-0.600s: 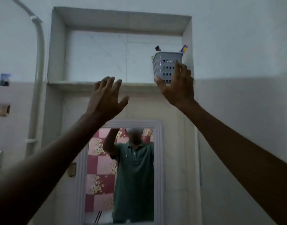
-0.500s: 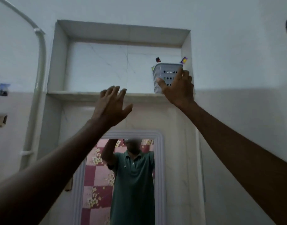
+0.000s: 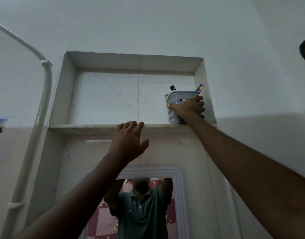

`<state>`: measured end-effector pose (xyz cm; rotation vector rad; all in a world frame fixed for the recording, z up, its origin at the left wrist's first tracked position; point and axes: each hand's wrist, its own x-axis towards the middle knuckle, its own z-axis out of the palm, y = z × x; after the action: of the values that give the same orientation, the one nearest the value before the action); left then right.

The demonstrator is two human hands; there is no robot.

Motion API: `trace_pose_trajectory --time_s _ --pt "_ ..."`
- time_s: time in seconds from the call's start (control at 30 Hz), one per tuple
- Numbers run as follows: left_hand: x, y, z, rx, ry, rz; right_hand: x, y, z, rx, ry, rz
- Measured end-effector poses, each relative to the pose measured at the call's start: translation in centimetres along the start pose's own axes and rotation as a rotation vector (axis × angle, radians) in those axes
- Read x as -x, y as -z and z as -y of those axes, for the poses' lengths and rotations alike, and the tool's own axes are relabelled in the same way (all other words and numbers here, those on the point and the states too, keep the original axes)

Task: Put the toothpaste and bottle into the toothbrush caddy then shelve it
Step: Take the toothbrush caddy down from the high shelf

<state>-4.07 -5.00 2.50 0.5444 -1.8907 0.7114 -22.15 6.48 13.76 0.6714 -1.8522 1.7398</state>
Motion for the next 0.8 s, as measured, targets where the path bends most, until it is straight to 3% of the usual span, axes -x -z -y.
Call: trace_pose_trajectory --time_s 0.17,0.5,0.8 --pt "0.2 -0.7 0.2 0.008 -0.016 -0.028 -0.2 0.2 0.7 -0.104 -0.008 -0.032" --pt "0.7 -0.9 0.3 0.037 -0.010 -0.024 2.3 7.0 4.6 -0.298 0.204 0.007" --pt "4.7 0.2 -0.8 0.124 0.030 -0.002 10.0 11.7 -2.5 -0.395 0.264 0.113"
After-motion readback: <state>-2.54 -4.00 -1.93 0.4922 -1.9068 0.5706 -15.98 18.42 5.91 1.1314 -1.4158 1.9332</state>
